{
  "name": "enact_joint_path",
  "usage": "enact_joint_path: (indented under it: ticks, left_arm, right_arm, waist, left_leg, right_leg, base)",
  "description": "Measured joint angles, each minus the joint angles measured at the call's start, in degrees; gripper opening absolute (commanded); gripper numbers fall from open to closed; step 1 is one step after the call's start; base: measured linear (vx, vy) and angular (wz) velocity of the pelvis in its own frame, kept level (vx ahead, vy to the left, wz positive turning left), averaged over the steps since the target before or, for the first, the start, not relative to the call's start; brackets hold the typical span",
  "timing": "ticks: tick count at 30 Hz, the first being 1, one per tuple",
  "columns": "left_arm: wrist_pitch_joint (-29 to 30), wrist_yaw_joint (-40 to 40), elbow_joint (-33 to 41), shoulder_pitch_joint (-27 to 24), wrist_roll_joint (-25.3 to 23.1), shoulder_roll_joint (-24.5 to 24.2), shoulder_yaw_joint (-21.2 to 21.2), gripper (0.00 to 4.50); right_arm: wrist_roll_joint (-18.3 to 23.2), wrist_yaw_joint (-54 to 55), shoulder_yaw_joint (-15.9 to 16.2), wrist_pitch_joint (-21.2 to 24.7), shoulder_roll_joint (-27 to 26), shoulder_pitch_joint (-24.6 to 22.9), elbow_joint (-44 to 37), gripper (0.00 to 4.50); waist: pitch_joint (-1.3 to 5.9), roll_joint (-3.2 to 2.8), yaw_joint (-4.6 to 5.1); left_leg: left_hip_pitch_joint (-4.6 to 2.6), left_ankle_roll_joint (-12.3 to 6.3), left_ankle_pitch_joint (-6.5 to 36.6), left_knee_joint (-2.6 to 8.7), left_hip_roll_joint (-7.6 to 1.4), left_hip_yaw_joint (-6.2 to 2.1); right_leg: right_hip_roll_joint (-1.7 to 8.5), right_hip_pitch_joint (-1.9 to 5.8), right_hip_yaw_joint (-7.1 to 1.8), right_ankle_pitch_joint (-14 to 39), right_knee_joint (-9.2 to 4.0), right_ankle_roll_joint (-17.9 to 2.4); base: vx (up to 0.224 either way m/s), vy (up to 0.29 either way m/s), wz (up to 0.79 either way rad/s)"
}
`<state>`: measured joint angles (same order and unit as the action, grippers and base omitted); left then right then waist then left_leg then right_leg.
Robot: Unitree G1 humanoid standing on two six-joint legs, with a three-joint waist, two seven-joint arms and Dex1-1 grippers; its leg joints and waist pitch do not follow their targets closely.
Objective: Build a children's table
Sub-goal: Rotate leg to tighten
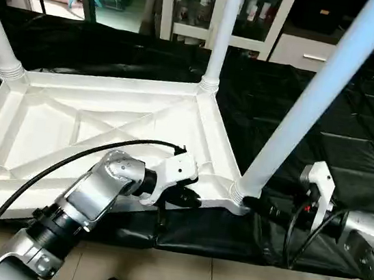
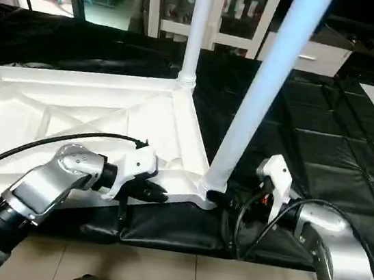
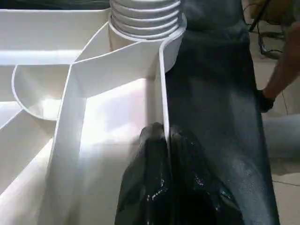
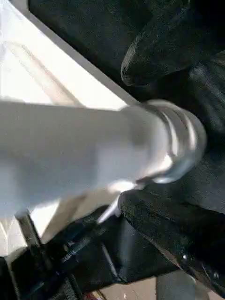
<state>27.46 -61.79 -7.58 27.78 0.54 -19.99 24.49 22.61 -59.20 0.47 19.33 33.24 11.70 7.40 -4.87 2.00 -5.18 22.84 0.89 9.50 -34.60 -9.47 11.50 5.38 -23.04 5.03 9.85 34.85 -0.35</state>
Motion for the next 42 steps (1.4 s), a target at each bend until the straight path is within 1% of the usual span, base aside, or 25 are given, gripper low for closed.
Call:
enact_joint_path:
  ticks: [1,4,6,8,10,13,14,15,18,19,20,24,26,28,31,32,33,35,37,40,42]
  left_arm:
    - [0.0,-0.1,0.1,0.0,0.0,0.0,0.0,0.00]
    - [0.0,-0.4,0.1,0.0,0.0,-0.1,0.0,0.00]
    - [0.0,-0.4,0.2,0.0,0.0,-0.1,0.0,0.00]
    - [0.0,-0.4,0.2,0.0,0.0,-0.2,0.0,0.00]
    - [0.0,-0.4,0.2,0.0,0.0,-0.2,0.0,0.00]
    - [0.0,-0.4,0.2,0.0,0.0,-0.2,0.0,0.00]
    - [0.0,-0.4,0.2,0.0,0.0,-0.2,0.0,0.00]
    - [0.0,-0.4,0.2,0.0,0.0,-0.2,0.1,0.00]
    - [0.0,-0.4,0.2,0.0,0.0,-0.2,0.1,0.00]
    - [0.0,-0.4,0.2,0.0,0.0,-0.2,0.1,0.00]
    - [0.0,-0.4,0.2,0.0,0.0,-0.2,0.1,0.00]
    - [-0.1,-0.4,0.1,0.0,0.0,-0.3,0.0,0.00]
    - [-0.1,0.1,-0.3,0.1,-0.2,-0.2,-0.2,0.00]
    - [-0.1,1.2,-2.1,1.1,-0.3,0.1,-0.6,0.00]
    - [-0.1,5.5,-6.7,3.8,-1.9,2.5,-1.7,0.00]
    - [-0.3,7.3,-8.4,4.8,-2.4,3.6,-2.1,0.00]
    - [-0.5,9.5,-11.0,6.3,-3.0,5.0,-2.2,0.00]
    - [-0.7,14.8,-17.2,10.0,-4.6,8.6,-3.0,0.00]
    - [-0.8,18.5,-20.4,11.8,-5.3,11.2,-3.3,0.00]
    - [-1.1,23.5,-25.6,14.6,-5.9,14.7,-3.4,0.00]
    - [-1.4,25.5,-27.7,15.7,-6.3,16.4,-3.6,0.00]
  right_arm:
    - [0.0,-0.1,0.0,-0.1,-0.1,0.1,0.0,3.57]
    - [-0.4,-0.4,0.1,-1.4,-0.9,0.9,1.4,3.57]
    - [-0.6,-0.8,0.1,-2.2,-1.2,1.5,2.3,3.28]
    - [-0.6,-1.2,0.2,-2.6,-1.2,1.5,2.4,3.15]
    - [-0.5,-1.4,0.4,-2.7,-1.3,1.5,2.6,2.90]
    - [-0.5,-2.1,0.6,-3.0,-1.3,1.5,2.7,2.77]
    - [-0.5,-2.3,0.7,-3.2,-1.3,1.5,2.7,2.58]
    - [-0.5,-2.5,0.7,-3.2,-1.3,1.5,2.8,2.58]
    - [-0.5,-3.0,0.8,-3.2,-1.3,1.5,2.8,2.30]
    - [-0.5,-3.1,0.8,-3.3,-1.3,1.5,2.8,2.30]
    - [-0.5,-3.1,0.8,-3.3,-1.3,1.5,2.8,2.11]
    - [-1.0,-2.3,0.8,-3.8,-1.8,1.5,2.8,2.01]
    - [-1.9,-0.7,0.8,-4.4,-2.8,1.5,3.0,1.97]
    - [-2.9,2.6,0.8,-5.2,-4.8,2.3,4.3,1.96]
    - [-5.0,13.1,0.6,-5.0,-10.2,5.4,6.9,1.95]
    - [-5.4,17.3,0.4,-4.7,-12.1,6.3,7.8,1.94]
    - [-5.9,22.0,-0.4,-4.6,-14.7,7.2,9.2,1.94]
    - [-7.7,33.6,-1.7,-5.1,-20.8,11.0,12.9,1.94]
    - [-9.1,40.6,-2.4,-5.8,-23.7,12.9,14.9,1.93]
    - [-11.7,51.6,-3.8,-8.7,-28.8,15.1,18.3,1.93]
    - [-12.6,55.9,-4.4,-10.3,-30.4,16.5,20.5,1.93]
  waist:
    - [0.00,0.00,-0.02]
    - [0.00,0.00,-0.01]
    - [0.00,0.00,0.00]
    - [0.00,0.00,0.01]
    - [0.00,0.00,0.01]
    - [0.00,0.00,0.01]
    - [0.00,0.00,0.01]
    - [0.00,0.00,0.00]
    - [0.00,-0.01,0.01]
    - [0.00,0.00,0.01]
    - [0.00,0.00,0.01]
    - [0.00,0.00,0.11]
    - [0.01,0.02,0.26]
    - [0.01,0.06,0.51]
    - [-0.06,0.27,1.79]
    - [-0.07,0.26,2.14]
    - [-0.07,0.28,2.42]
    - [-0.09,0.24,3.29]
    - [-0.09,0.26,3.48]
    - [-0.09,0.25,3.62]
    - [-0.06,0.29,3.56]
  left_leg:
    - [0.00,0.00,0.0,0.00,0.00,0.00]
    - [0.03,0.00,0.0,0.00,0.00,0.00]
    - [0.03,0.00,0.0,0.00,0.00,0.00]
    - [0.03,0.00,0.0,0.00,-0.01,0.00]
    - [0.03,0.00,0.0,0.01,-0.01,0.00]
    - [0.03,0.00,0.0,0.00,-0.01,0.00]
    - [0.03,0.00,0.0,0.00,-0.01,0.00]
    - [0.03,0.00,0.0,0.00,-0.01,0.00]
    - [0.03,0.00,0.0,0.01,-0.01,0.00]
    - [0.03,0.00,0.0,0.01,-0.01,0.00]
    - [0.03,0.00,0.0,0.01,-0.01,0.00]
    - [0.03,0.00,0.0,0.00,-0.01,-0.01]
    - [0.02,0.00,0.0,0.00,-0.01,-0.01]
    - [0.00,0.00,0.0,0.00,-0.01,-0.02]
    - [-0.01,0.01,0.0,-0.03,-0.01,-0.04]
    - [0.02,0.01,0.0,0.02,-0.02,-0.16]
    - [0.06,0.01,0.0,0.04,-0.03,-0.31]
    - [0.19,0.02,0.0,0.04,0.01,-0.37]
    - [0.22,0.02,0.0,0.04,0.00,-0.38]
    - [0.24,0.01,0.0,0.05,0.07,-0.32]
    - [0.23,0.01,0.0,0.04,0.15,-0.21]
  right_leg:
    - [0.00,0.01,0.00,0.0,0.00,0.0]
    - [0.00,0.01,0.00,0.0,0.00,0.0]
    - [0.00,0.01,0.00,0.0,0.00,0.0]
    - [0.00,0.01,0.00,0.0,0.00,0.0]
    - [0.00,0.01,0.00,0.0,0.00,0.0]
    - [0.00,0.01,0.00,0.0,0.00,0.0]
    - [0.00,0.01,0.00,0.0,0.00,0.0]
    - [0.00,0.01,0.00,0.0,0.00,0.0]
    - [0.00,0.01,0.00,0.0,0.00,0.0]
    - [0.00,0.01,0.00,0.0,0.00,0.0]
    - [0.00,0.01,0.00,0.0,0.00,0.0]
    - [0.00,0.00,0.00,0.0,0.00,0.0]
    - [0.00,-0.01,0.00,0.0,0.00,0.0]
    - [-0.01,-0.04,0.01,0.0,-0.03,0.0]
    - [-0.01,-0.11,0.06,0.0,-0.12,0.0]
    - [0.00,-0.07,0.22,0.0,-0.40,0.0]
    - [-0.01,-0.03,0.40,0.0,-0.61,0.0]
    - [0.02,-0.14,0.52,0.0,-1.00,0.0]
    - [0.02,-0.09,0.56,0.0,-1.41,0.0]
    - [0.03,-0.10,0.48,0.0,-1.83,0.0]
    - [0.08,-0.10,0.35,-0.1,-1.89,-0.1]
  base:
    - [0.000,0.000,0.00]
    - [0.000,0.000,0.00]
    - [0.000,0.000,0.00]
    - [0.000,0.000,0.00]
    - [0.000,0.000,0.00]
    - [0.000,0.000,0.00]
    - [0.000,0.000,0.00]
    - [0.000,0.000,0.00]
    - [0.000,0.000,0.00]
    - [0.000,0.000,0.00]
    - [0.000,0.000,0.00]
    - [0.000,0.000,0.00]
    - [0.000,0.000,0.00]
    - [0.000,0.000,0.00]
    - [0.000,0.000,0.00]
    - [0.000,0.000,0.00]
    - [0.000,0.000,0.00]
    - [0.000,0.000,0.00]
    - [0.000,0.000,0.00]
    - [0.000,0.000,0.00]
    - [0.000,0.000,0.00]
